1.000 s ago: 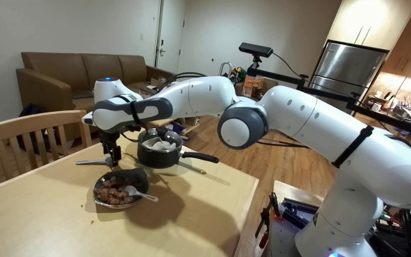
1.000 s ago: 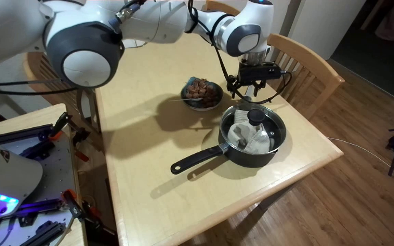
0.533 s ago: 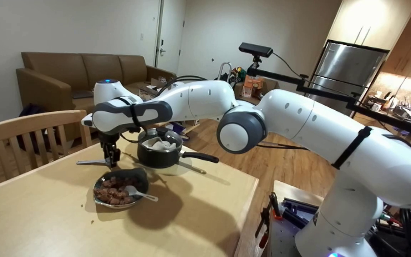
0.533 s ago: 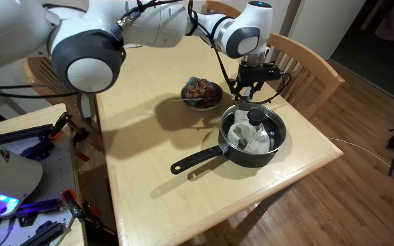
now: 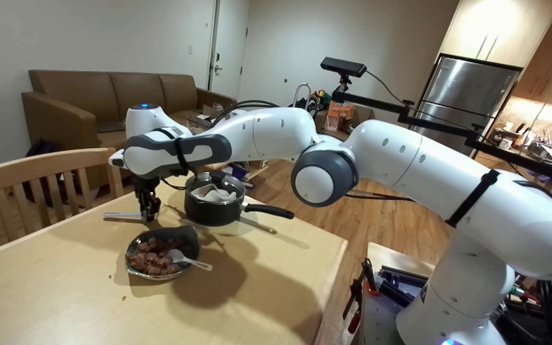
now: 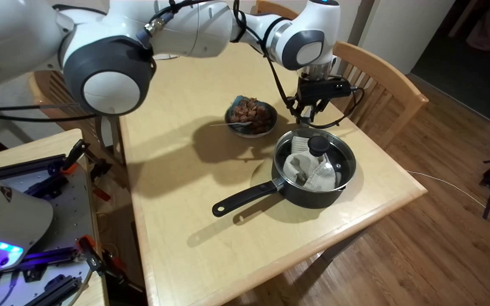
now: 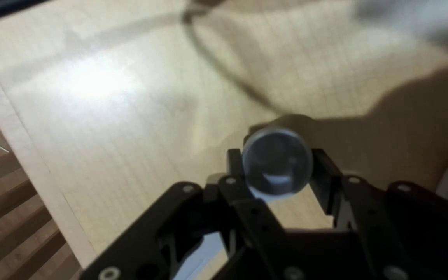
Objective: Put the gray spoon in the bowl
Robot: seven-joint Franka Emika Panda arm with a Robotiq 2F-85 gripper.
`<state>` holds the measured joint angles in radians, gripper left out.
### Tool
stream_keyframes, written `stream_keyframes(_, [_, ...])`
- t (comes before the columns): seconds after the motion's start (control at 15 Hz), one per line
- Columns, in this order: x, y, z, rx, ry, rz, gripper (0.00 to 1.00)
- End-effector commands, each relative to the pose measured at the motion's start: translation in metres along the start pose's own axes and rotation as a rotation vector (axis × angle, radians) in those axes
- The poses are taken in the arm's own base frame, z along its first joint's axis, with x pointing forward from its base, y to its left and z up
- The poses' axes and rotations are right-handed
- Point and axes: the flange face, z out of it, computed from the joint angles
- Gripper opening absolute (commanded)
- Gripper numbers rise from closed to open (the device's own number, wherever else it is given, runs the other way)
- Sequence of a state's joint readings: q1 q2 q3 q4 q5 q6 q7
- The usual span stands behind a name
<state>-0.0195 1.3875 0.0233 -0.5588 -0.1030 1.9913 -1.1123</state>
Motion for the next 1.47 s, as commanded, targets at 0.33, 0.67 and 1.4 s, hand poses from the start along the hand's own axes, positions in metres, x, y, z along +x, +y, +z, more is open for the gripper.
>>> stream_keyframes(0.33, [0.035,-0.007,-0.06,0.008,0.051,-0.216,0.2])
stream_keyframes(0.67, [0.061,-0.032,-0.078,0.119,0.084,-0.457,0.2])
stream_keyframes(1.4, [0.07,-0.04,-0.073,0.131,0.071,-0.546,0.2])
